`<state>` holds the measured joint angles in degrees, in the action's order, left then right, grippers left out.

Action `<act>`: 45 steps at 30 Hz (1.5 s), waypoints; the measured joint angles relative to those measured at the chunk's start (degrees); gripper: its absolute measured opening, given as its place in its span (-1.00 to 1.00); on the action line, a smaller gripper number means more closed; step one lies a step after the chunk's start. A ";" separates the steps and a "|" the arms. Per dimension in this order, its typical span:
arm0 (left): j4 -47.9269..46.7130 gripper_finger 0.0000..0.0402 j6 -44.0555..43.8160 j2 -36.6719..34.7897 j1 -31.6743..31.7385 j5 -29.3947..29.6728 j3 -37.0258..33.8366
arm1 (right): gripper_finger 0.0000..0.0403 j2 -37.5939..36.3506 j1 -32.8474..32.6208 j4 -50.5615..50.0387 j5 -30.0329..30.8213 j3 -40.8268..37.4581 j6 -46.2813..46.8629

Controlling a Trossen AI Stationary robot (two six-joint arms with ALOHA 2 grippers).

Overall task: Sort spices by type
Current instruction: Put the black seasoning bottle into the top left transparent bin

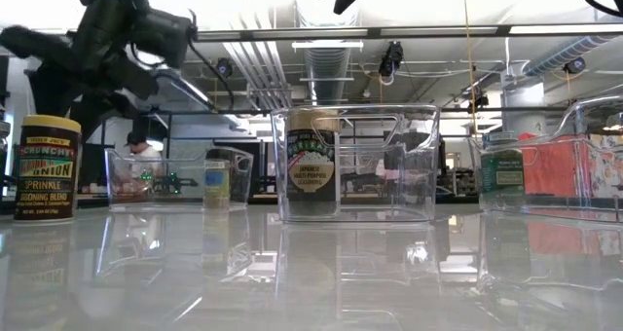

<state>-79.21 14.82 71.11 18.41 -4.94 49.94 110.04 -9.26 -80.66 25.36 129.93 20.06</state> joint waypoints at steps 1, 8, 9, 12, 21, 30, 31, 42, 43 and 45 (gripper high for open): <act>-0.72 -0.04 0.13 -0.06 0.01 -0.02 0.91 | 0.76 -0.03 0.00 0.02 0.01 0.00 -0.20; -5.71 -0.04 2.20 0.42 0.43 7.29 10.48 | 0.76 -0.11 0.04 0.02 0.13 0.00 -0.62; -5.95 -0.04 2.49 0.58 0.71 8.15 12.15 | 0.76 -0.11 0.04 0.02 0.13 0.00 -0.62; -6.28 -0.04 2.68 1.34 2.12 8.52 17.08 | 0.76 -0.11 0.04 0.02 0.14 0.00 -0.62; -6.31 -0.04 4.08 5.46 8.14 8.50 30.48 | 0.75 -0.91 -0.61 -0.11 0.11 0.00 -0.55; -6.82 -0.04 11.04 8.99 14.90 10.18 37.09 | 0.75 -1.94 -1.62 -3.28 0.11 0.00 1.68; -6.48 -0.04 11.92 9.29 16.13 10.18 37.58 | 0.75 -1.97 -1.65 -3.75 0.11 0.00 2.09; -1.05 -0.04 14.72 15.68 27.02 8.17 37.66 | 0.75 -2.13 -5.62 -7.99 -1.79 0.00 4.07; -0.77 -0.04 15.02 16.19 27.21 8.37 37.66 | 0.75 -2.14 -6.08 -8.08 -1.79 0.00 4.32; -0.71 -0.04 16.16 17.25 27.53 8.59 37.66 | 0.75 -2.18 -6.87 -9.06 -1.79 0.00 5.20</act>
<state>-79.92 30.98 88.37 45.94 3.64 87.59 107.86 -16.12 -89.73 23.57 129.93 25.26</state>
